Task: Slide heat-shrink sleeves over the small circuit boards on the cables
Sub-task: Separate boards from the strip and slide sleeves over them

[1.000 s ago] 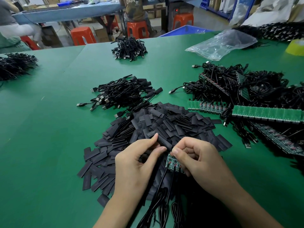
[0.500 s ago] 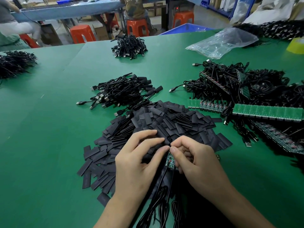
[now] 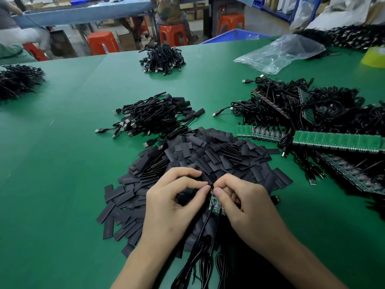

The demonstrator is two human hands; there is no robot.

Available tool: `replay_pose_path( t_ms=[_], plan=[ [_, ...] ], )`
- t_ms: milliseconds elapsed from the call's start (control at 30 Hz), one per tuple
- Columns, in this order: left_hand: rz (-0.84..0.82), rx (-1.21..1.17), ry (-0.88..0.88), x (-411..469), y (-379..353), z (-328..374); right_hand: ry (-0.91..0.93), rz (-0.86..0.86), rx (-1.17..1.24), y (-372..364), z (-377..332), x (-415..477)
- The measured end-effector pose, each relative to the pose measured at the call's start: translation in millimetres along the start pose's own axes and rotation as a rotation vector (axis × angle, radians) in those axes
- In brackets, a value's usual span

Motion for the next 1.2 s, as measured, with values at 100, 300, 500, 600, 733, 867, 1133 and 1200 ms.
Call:
replay_pose_path(
  t_ms=[100, 300, 500, 600, 733, 867, 1133, 1200],
  plan=[
    [-0.005, 0.034, -0.009, -1, -2, 2, 0.002, 0.007, -0.057, -1, 0, -2],
    [-0.008, 0.122, -0.043, -5, -4, 6, 0.067, 0.029, -0.196, -4, -13, -8],
    [-0.017, 0.185, -0.066, -5, -4, 9, 0.095, 0.028, -0.24, -6, -20, -10],
    [-0.008, 0.188, -0.077, -4, -4, 11, 0.093, 0.026, -0.214, -5, -19, -10],
    [0.053, 0.108, -0.054, -2, 2, 5, 0.053, 0.045, -0.15, -1, -11, -7],
    [0.101, 0.014, 0.096, -5, 4, -16, 0.002, 0.082, -0.023, 8, -4, -2],
    [0.12, -0.128, 0.203, -11, 0, -28, -0.037, 0.057, 0.061, 8, -2, 0],
    [0.13, -0.162, 0.212, -12, 0, -29, -0.043, 0.059, 0.066, 8, -2, -1]
  ],
)
Point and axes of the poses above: each hand's wrist, its own x-axis towards the middle knuckle, its own y-axis out of the back of the hand, z = x × y, the point moved 10 cm from there along x, towards the middle knuckle, and after that the axes turned 15 degrees about -y, right-handed, at the moved point
